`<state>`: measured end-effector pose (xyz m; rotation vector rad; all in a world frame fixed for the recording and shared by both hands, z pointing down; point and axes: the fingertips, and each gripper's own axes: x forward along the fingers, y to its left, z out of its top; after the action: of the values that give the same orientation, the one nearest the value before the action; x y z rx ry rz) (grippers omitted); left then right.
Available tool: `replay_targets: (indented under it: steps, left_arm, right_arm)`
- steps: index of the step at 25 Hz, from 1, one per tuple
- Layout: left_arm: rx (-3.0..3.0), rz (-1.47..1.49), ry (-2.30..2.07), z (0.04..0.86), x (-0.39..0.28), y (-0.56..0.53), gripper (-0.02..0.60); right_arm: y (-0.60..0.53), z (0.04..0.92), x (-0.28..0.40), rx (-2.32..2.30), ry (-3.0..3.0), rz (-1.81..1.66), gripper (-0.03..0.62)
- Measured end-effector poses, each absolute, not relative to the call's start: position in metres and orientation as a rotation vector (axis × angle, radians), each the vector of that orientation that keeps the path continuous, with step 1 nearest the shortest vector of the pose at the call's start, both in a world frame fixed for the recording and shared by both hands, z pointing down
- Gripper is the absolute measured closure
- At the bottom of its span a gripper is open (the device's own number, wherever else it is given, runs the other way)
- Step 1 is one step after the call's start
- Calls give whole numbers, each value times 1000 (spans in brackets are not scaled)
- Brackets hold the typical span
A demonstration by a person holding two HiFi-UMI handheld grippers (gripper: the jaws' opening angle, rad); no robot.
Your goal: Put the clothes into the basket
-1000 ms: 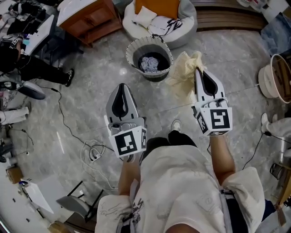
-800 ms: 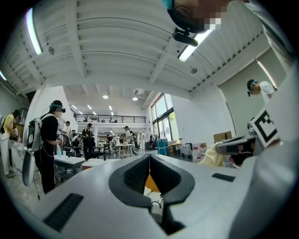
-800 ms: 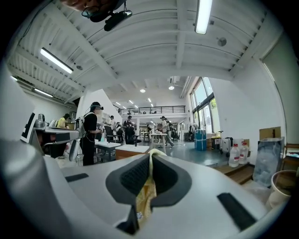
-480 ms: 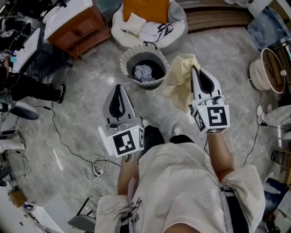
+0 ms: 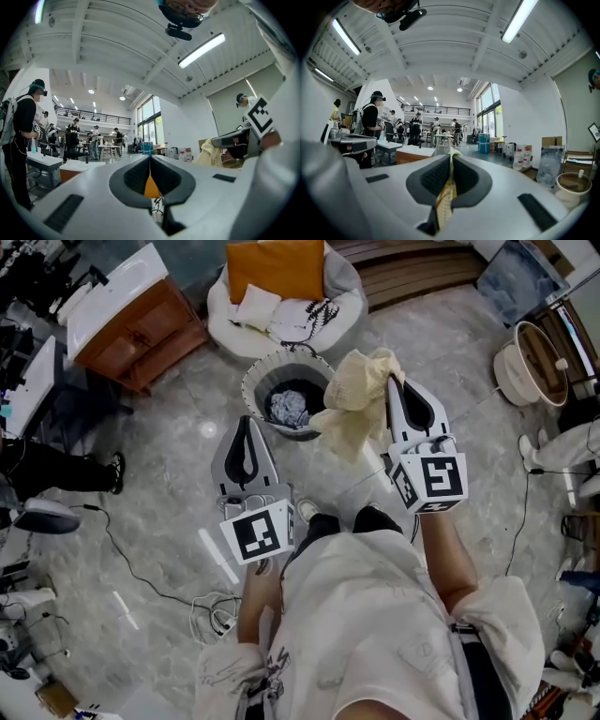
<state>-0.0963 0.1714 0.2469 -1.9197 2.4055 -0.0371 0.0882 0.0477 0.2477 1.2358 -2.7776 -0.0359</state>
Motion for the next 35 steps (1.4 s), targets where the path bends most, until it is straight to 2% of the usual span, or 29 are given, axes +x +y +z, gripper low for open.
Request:
replay_targets:
  steps: [13,35]
  left_arm:
    - [-1963,-28,2422,255,-155,144,577]
    - [-2022,-98,2373,258,-173,-22,577]
  right_arm:
    - [18,231,26,1265,-2796,-67,602]
    - [-104,266,-17,1128,-2850,64,602]
